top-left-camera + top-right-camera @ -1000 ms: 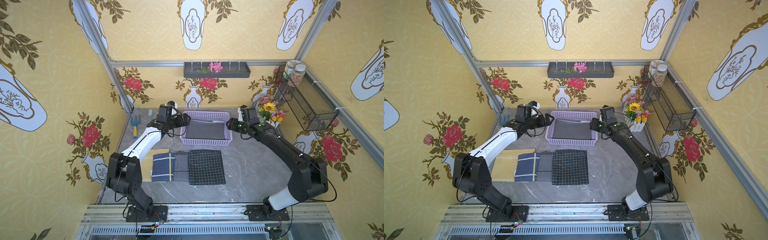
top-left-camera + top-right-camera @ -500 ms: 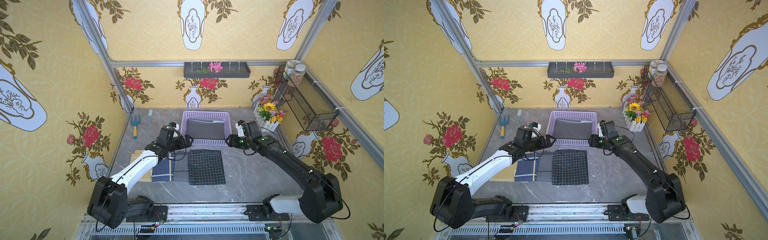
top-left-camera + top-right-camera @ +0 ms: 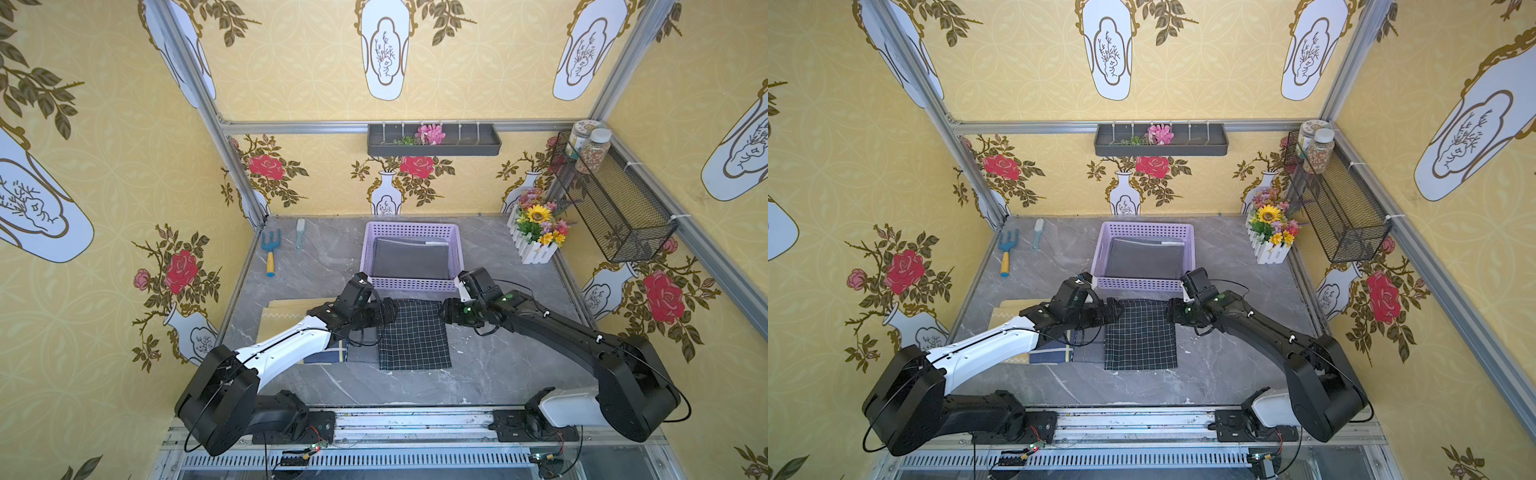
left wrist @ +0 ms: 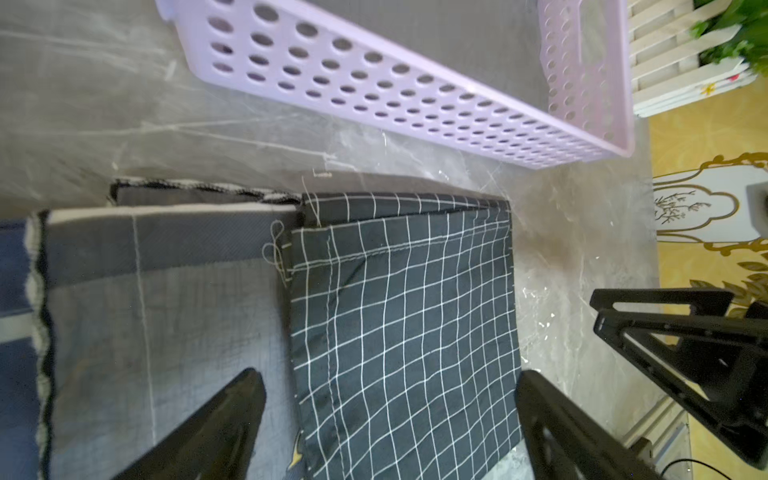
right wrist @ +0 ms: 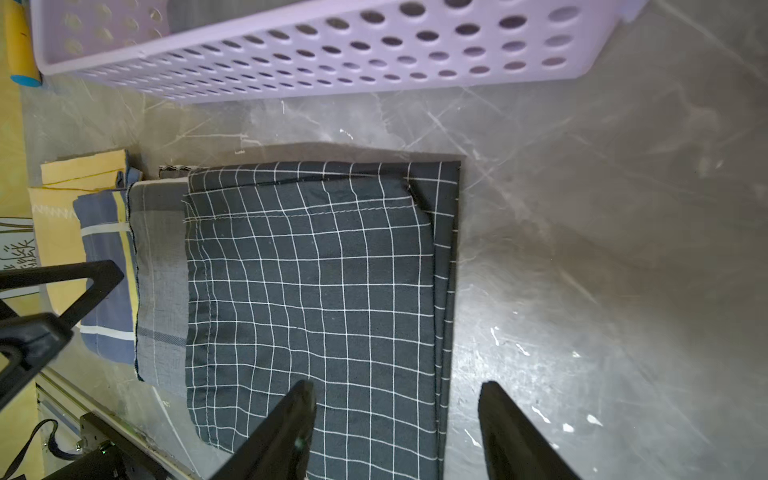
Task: Put the folded pillowcase in the basket
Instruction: Pick up the pillowcase from the pillowcase.
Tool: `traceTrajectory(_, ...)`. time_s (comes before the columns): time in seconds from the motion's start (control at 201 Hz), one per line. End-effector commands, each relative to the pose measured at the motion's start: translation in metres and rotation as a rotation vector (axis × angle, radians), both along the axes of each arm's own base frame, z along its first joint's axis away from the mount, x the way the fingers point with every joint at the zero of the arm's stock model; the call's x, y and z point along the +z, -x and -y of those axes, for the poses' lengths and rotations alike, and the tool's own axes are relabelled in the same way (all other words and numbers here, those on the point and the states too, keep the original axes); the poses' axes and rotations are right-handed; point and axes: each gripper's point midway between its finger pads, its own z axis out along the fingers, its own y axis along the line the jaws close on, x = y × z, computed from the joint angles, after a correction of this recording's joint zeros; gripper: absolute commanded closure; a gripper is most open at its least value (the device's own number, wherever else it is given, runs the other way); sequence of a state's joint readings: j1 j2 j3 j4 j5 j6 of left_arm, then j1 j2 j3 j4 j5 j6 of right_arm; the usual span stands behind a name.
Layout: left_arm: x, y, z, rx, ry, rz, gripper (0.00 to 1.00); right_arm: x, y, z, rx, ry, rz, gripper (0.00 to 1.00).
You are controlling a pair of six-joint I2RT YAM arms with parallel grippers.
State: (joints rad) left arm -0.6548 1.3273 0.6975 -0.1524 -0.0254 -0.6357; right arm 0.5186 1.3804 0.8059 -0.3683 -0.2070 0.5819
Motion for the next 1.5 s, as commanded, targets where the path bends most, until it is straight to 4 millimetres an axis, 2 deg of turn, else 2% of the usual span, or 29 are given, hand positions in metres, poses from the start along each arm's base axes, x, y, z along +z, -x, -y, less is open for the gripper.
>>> traceTrajectory(0.0,-0.007,0.001,0.002,0.03,0.012,-0.01,0.03,-0.001,-0.008,-0.004,-0.033,-0.013,0.018,0.33)
traceTrajectory(0.304,-0.031,0.012,0.01,0.01,0.026,-0.076,0.11,-0.011,-0.006,-0.004,-0.028,0.014,-0.008,0.34)
traceTrajectory(0.763,-0.053,0.019,0.015,-0.011,0.024,-0.134,0.18,-0.016,-0.003,-0.003,-0.028,0.031,-0.022,0.34)
traceTrajectory(1.047,-0.062,0.024,0.016,-0.025,0.026,-0.159,0.31,-0.023,-0.003,-0.003,-0.032,0.045,-0.037,0.35)
traceTrajectory(1.49,-0.061,0.025,0.015,-0.025,0.03,-0.152,0.54,-0.046,-0.005,-0.005,-0.027,0.114,-0.079,0.4)
